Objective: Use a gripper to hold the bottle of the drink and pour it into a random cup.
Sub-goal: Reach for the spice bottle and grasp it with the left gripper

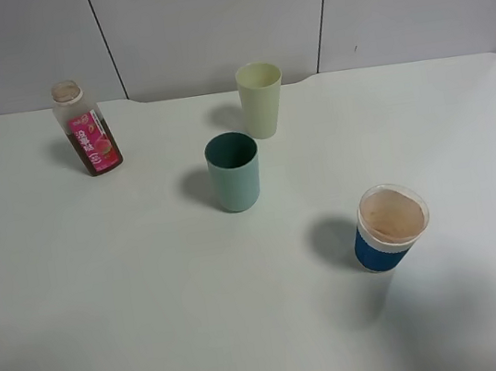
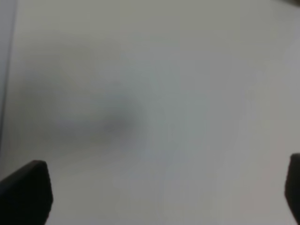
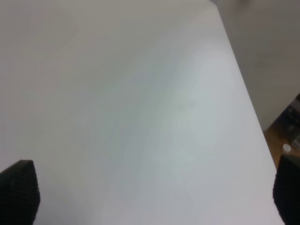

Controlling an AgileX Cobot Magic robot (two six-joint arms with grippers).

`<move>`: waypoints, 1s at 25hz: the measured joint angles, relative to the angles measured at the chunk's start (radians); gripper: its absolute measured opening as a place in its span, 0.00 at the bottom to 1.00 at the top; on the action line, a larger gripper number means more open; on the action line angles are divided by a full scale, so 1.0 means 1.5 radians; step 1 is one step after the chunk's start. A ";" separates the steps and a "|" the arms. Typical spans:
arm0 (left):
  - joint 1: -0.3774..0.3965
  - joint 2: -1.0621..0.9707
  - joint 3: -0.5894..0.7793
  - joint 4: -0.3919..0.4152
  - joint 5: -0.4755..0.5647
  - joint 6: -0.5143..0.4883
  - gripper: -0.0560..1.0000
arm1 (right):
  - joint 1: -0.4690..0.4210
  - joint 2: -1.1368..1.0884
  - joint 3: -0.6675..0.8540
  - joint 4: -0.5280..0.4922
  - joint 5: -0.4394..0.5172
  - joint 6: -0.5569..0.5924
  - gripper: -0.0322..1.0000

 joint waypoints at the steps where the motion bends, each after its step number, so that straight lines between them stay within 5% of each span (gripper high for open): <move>1: 0.000 0.022 0.000 0.000 -0.012 0.000 0.98 | 0.000 0.000 0.000 0.000 0.000 0.000 0.99; 11: 0.000 0.208 0.000 0.000 -0.142 0.046 0.98 | 0.000 0.000 0.000 0.000 0.000 0.000 0.99; 15: 0.000 0.255 0.000 -0.046 -0.212 0.057 0.98 | 0.000 0.000 0.000 0.000 0.000 0.000 0.99; 19: 0.000 0.300 -0.001 -0.194 -0.261 0.184 0.98 | 0.000 0.000 0.000 0.000 0.000 0.000 0.99; 25: 0.000 0.368 -0.001 -0.537 -0.277 0.619 0.98 | 0.000 0.000 0.000 0.000 0.000 0.000 0.99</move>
